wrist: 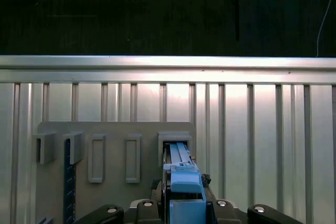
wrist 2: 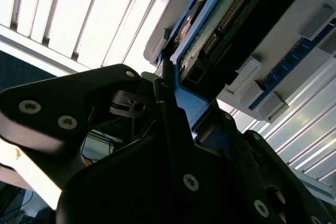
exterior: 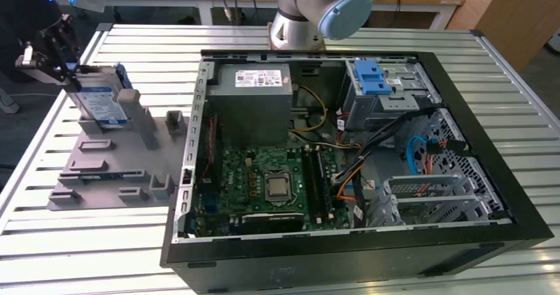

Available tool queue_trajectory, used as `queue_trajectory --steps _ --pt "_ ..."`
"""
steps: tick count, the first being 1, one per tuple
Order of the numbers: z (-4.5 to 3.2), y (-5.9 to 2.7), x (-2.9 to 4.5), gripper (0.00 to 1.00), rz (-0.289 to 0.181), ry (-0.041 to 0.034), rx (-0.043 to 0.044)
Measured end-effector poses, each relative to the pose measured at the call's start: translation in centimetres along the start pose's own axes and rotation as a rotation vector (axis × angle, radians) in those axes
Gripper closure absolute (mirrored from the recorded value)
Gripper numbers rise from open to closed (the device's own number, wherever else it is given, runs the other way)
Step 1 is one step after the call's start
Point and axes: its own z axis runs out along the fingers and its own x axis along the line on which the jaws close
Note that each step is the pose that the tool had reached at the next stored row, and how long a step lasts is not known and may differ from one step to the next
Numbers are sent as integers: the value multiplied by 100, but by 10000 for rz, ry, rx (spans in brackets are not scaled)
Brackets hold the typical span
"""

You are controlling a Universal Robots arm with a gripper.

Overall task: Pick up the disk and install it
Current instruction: 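Pick up the disk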

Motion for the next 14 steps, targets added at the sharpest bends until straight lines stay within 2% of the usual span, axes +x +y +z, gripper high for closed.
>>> queue_trajectory --steps 14 --pt "-114 3 -2 64 0 0 0"
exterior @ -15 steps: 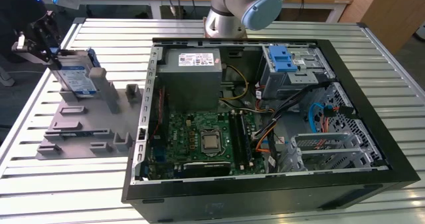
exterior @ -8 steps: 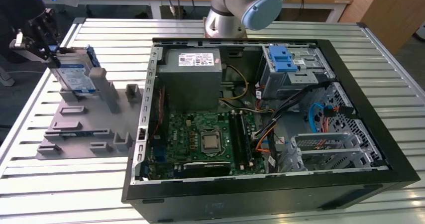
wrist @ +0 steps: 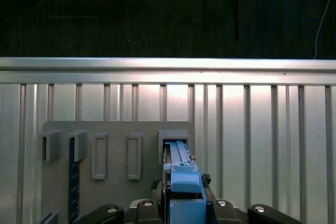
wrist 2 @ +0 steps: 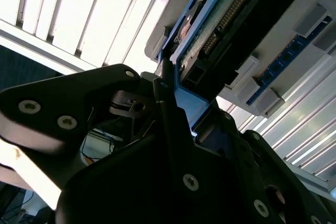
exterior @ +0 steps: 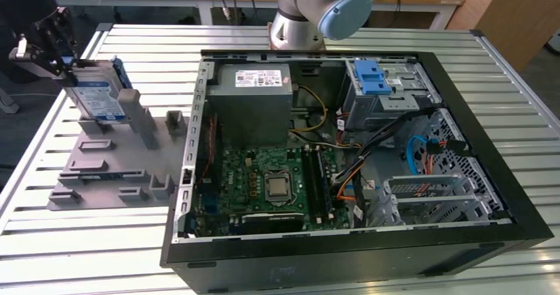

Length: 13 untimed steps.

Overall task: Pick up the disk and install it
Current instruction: 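Pick up the disk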

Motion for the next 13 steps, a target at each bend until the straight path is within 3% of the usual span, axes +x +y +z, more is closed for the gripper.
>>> queue_trajectory --steps 13 --pt "-107 3 -2 64 0 0 -1"
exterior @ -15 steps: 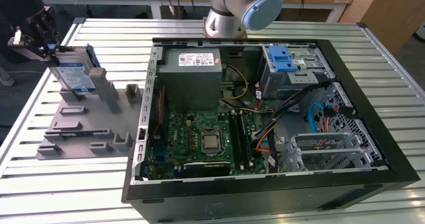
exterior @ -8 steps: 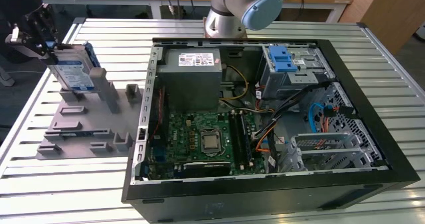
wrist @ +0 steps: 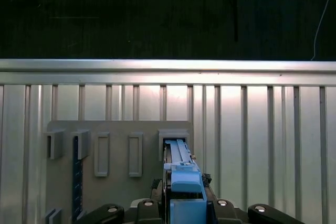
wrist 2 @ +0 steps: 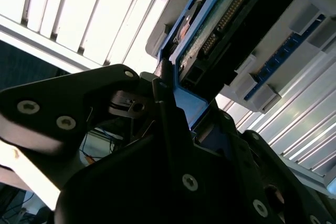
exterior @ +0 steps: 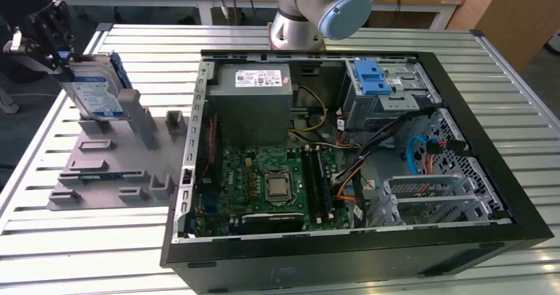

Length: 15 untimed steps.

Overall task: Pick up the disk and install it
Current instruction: 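Pick up the disk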

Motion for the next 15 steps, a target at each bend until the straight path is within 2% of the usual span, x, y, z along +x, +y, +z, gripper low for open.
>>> queue_trajectory --steps 15 --pt "-113 3 -2 64 0 0 1"
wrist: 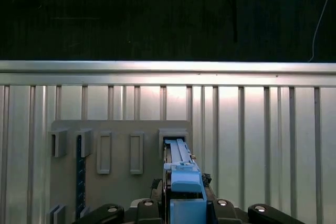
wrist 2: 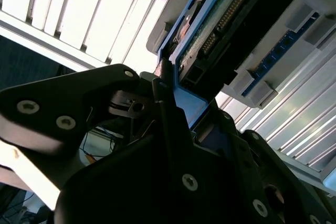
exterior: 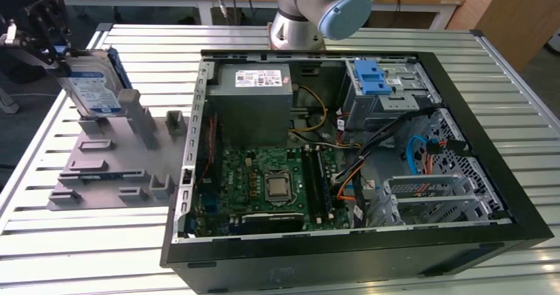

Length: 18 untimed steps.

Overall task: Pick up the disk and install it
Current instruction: 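Pick up the disk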

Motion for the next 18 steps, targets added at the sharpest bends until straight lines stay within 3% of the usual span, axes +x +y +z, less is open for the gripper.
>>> queue_trajectory --steps 7,18 --pt "-82 2 -2 64 -1 0 5" --pt "-115 4 -2 64 -1 1 15"
